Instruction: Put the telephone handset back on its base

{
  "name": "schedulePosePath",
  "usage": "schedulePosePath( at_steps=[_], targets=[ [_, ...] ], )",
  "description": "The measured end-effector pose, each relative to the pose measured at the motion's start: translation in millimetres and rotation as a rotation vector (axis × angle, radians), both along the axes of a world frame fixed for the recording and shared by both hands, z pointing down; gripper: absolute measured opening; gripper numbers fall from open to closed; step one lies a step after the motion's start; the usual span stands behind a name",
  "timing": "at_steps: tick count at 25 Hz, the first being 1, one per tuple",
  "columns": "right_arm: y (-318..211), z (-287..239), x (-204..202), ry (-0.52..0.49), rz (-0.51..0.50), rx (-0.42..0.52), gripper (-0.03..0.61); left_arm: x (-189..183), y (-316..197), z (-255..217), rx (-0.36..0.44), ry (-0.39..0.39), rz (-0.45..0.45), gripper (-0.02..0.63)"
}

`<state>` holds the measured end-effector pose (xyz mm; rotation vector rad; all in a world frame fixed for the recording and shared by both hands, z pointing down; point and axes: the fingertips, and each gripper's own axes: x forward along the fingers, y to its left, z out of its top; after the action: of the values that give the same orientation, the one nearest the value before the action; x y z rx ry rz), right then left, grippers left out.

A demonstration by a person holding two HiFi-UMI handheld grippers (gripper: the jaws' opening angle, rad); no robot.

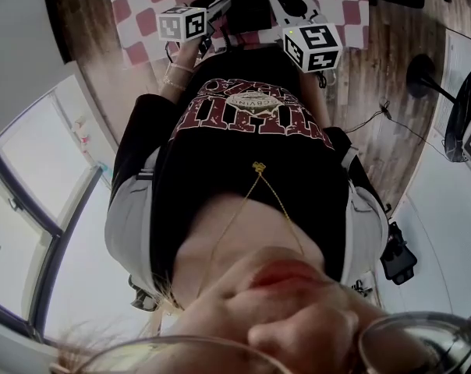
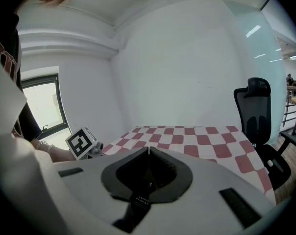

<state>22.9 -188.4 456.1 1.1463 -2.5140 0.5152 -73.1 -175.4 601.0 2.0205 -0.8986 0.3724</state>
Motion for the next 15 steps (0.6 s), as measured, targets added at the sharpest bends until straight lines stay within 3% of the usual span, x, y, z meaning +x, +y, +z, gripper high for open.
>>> schedulePosePath(
  at_steps=[11,15],
  targets=[
    [-4,2,5,0.013,-0.072,-0.006,0.023,2,0,-13,0.103,-0.243,-0.031,0.176],
    [-3,5,6,0.016,-0.109,-0.010,0.023,0,4,-13,0.136,-0.295,-0.077,0.175]
  ],
)
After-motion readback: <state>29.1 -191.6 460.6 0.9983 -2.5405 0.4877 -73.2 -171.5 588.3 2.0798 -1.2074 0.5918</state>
